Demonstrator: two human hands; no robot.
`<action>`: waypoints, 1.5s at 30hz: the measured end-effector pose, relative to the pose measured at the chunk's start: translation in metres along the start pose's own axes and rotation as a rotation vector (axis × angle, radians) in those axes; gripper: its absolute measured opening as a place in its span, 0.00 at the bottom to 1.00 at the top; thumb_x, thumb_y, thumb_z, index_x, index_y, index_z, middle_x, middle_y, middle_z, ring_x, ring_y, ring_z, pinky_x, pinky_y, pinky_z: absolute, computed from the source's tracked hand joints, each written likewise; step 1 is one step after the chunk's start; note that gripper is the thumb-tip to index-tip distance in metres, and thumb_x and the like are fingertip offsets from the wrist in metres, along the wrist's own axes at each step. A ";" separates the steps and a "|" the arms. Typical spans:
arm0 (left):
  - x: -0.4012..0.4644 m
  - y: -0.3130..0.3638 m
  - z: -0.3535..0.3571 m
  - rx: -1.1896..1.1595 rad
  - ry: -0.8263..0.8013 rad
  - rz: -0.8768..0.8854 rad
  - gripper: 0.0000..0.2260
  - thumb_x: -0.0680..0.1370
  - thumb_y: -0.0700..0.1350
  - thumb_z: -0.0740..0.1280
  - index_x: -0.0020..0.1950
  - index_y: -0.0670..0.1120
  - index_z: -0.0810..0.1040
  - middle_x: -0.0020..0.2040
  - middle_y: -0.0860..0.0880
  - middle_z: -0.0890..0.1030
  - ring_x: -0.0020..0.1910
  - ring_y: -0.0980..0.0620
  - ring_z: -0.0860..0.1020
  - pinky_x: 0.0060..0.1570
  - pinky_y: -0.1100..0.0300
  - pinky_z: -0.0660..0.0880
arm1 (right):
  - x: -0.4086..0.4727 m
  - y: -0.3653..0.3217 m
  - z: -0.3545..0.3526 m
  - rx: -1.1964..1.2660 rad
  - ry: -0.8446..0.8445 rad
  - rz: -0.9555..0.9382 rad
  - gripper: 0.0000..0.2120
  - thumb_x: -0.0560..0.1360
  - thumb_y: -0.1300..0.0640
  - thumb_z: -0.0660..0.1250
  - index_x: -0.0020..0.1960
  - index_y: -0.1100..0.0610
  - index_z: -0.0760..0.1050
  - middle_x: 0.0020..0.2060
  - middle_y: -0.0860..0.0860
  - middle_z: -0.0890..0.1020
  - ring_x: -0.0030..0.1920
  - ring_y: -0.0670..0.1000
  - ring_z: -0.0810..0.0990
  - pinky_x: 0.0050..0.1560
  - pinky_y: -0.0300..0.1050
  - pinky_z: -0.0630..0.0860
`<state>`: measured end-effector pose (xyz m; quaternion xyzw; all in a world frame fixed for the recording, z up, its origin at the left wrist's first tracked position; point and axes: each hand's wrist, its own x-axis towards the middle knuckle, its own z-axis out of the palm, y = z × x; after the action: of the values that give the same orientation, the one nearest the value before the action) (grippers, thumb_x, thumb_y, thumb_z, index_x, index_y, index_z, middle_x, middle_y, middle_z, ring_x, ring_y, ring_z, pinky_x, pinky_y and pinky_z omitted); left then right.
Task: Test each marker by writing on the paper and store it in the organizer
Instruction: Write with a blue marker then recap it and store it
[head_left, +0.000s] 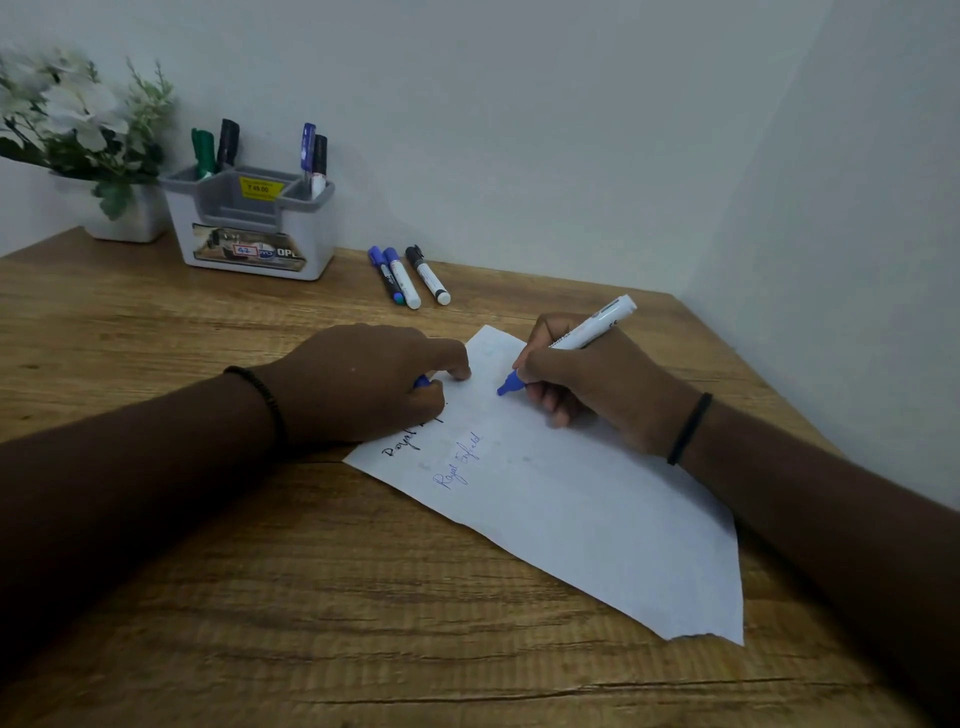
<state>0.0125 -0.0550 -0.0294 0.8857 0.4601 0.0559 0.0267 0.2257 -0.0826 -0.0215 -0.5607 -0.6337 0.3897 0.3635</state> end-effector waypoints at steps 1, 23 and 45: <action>0.000 0.000 0.000 0.001 0.001 -0.001 0.14 0.79 0.53 0.58 0.65 0.63 0.67 0.52 0.54 0.77 0.43 0.57 0.74 0.41 0.62 0.73 | 0.001 0.000 0.000 0.009 0.012 0.004 0.09 0.73 0.64 0.67 0.35 0.58 0.72 0.30 0.55 0.78 0.29 0.51 0.74 0.28 0.42 0.73; 0.000 -0.004 0.003 -0.007 0.021 0.019 0.14 0.79 0.53 0.57 0.64 0.63 0.68 0.50 0.55 0.77 0.43 0.57 0.75 0.43 0.59 0.74 | -0.003 -0.004 -0.004 -0.037 0.093 0.084 0.10 0.71 0.64 0.66 0.33 0.57 0.69 0.28 0.55 0.75 0.25 0.50 0.69 0.25 0.39 0.68; 0.000 -0.004 0.000 -0.003 0.001 0.033 0.14 0.79 0.52 0.58 0.64 0.61 0.68 0.51 0.53 0.78 0.44 0.56 0.75 0.44 0.58 0.75 | 0.008 -0.004 0.000 0.023 0.054 0.073 0.06 0.76 0.62 0.68 0.40 0.58 0.74 0.33 0.56 0.82 0.27 0.48 0.76 0.27 0.40 0.76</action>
<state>0.0092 -0.0523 -0.0300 0.8930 0.4455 0.0573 0.0270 0.2231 -0.0749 -0.0176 -0.5895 -0.5982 0.3949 0.3723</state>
